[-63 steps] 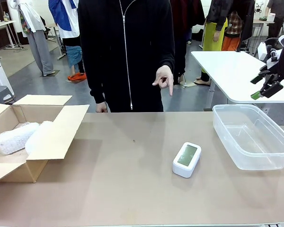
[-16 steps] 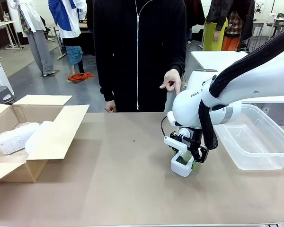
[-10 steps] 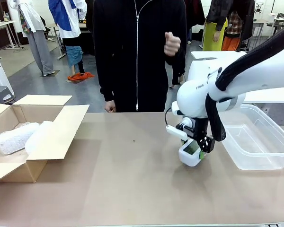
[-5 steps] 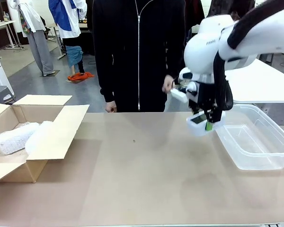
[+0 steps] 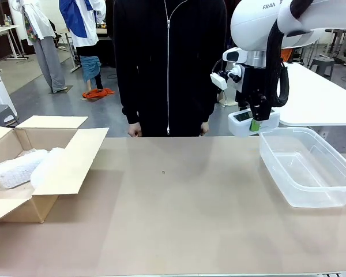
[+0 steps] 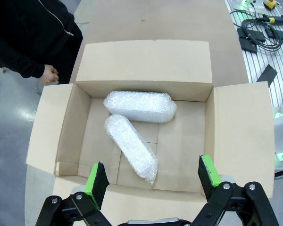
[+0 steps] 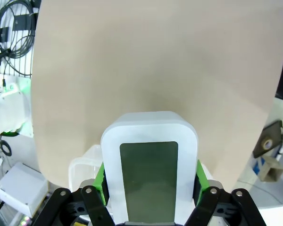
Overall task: Separate and place wrapped and unwrapped clocks.
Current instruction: Pick up the Digital clock indicated by the person.
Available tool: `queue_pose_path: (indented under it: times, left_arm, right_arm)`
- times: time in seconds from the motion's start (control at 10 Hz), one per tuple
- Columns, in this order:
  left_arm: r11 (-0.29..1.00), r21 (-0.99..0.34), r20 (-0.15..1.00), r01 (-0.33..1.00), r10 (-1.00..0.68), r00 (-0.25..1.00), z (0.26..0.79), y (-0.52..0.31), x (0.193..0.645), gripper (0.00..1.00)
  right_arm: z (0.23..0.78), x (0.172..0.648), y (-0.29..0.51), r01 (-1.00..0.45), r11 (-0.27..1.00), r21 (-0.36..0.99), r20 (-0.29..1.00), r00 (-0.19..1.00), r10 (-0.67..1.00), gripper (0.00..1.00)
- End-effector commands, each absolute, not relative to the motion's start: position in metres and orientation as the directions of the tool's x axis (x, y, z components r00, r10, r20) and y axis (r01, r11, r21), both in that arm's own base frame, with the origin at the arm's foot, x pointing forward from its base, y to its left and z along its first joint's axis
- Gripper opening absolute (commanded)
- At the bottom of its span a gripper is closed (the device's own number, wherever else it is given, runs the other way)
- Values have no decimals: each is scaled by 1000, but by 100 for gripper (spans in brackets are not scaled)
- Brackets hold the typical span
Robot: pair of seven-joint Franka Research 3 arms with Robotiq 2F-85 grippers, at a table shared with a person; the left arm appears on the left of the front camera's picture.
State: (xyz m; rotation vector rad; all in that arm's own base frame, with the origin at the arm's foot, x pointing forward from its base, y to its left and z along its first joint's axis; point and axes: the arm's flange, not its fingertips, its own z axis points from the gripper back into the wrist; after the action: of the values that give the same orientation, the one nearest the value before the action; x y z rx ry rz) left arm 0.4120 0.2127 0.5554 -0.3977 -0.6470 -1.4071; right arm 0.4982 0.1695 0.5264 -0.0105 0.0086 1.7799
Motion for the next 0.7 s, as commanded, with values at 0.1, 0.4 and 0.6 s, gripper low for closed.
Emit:
queue_pose_path:
  times: [0.1,0.4,0.6]
  left_arm:
    - [119,131,628,984,-778,10,554,213,408,100]
    - [119,131,628,984,-778,10,554,213,408,100]
    - [119,131,628,984,-778,10,554,213,408,100]
  right_arm:
    - [538,508,189,-985,-170,-11,-35,-169,985,0]
    - [535,504,187,-981,-193,-21,-7,-193,981,0]
    - [535,504,187,-981,-193,-21,-7,-193,981,0]
